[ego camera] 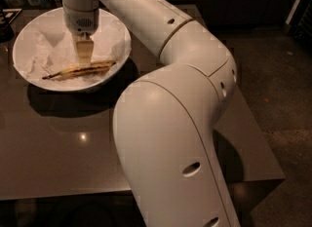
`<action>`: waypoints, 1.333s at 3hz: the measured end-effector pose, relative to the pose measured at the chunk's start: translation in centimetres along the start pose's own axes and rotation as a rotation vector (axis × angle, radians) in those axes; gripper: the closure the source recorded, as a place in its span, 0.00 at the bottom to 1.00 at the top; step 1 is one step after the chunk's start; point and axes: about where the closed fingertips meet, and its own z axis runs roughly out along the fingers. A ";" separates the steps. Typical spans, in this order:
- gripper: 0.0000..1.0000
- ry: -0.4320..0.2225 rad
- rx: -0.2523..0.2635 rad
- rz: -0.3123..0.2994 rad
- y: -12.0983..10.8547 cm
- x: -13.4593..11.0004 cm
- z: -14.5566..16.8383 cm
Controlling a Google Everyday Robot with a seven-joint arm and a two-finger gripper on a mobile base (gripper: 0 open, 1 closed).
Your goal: Pick banana from white bowl
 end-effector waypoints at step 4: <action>0.53 0.014 -0.068 0.022 0.1 0.7 3.6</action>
Offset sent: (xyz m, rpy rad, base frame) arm -0.0162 -0.0186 -0.0216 -0.1108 0.1130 0.0205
